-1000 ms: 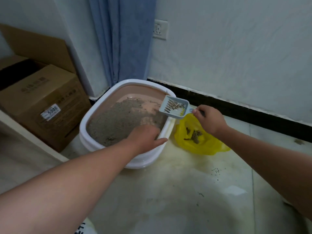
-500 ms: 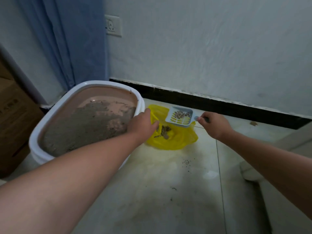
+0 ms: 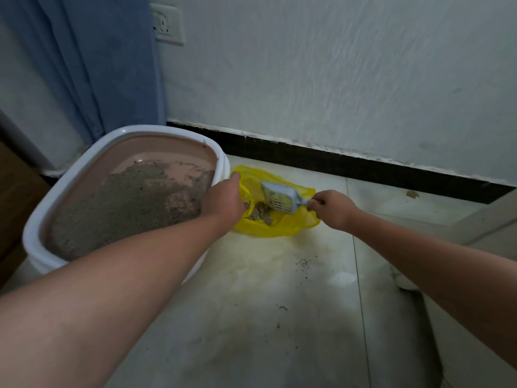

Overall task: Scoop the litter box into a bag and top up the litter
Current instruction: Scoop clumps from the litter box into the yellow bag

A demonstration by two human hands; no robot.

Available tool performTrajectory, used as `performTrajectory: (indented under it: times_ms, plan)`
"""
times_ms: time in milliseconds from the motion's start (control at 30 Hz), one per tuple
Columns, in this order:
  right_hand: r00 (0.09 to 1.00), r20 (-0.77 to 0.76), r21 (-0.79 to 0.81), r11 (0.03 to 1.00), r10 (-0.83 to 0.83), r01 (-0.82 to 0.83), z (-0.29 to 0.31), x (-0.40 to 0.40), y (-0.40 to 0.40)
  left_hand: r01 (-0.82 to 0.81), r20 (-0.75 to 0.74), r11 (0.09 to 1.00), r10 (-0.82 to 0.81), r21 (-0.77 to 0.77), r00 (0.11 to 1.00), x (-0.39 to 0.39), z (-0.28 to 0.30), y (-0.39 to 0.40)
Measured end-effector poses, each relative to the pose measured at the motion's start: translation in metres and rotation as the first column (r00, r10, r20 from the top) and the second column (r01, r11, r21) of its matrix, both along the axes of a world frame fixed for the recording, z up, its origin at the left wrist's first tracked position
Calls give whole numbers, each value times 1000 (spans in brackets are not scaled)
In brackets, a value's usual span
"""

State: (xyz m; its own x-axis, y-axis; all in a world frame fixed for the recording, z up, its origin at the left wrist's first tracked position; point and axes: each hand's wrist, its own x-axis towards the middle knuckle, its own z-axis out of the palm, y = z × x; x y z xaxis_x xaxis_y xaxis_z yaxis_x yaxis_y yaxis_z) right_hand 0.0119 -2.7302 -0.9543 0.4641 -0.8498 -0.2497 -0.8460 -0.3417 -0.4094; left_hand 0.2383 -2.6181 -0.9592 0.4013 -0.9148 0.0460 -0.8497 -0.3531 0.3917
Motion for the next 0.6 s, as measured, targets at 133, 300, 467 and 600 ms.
performTrajectory:
  times_ms: [133,300,467,600]
  plan:
    - [999,22,89,996,27,-28,-4,12,2,-15,-8,1000,15,-26,1000,15,-6,5]
    - [999,39,96,995,15,-18,-7,19,2,-18,-30,999,17,-42,999,29,-17,8]
    - [998,55,-17,1000,6,-5,-9,18,0,24,-21,997,-26,-69,999,33,-24,9]
    - [995,101,-130,992,15,-2,-11,14,-1,43,-7,993,-44,-106,999,33,-27,9]
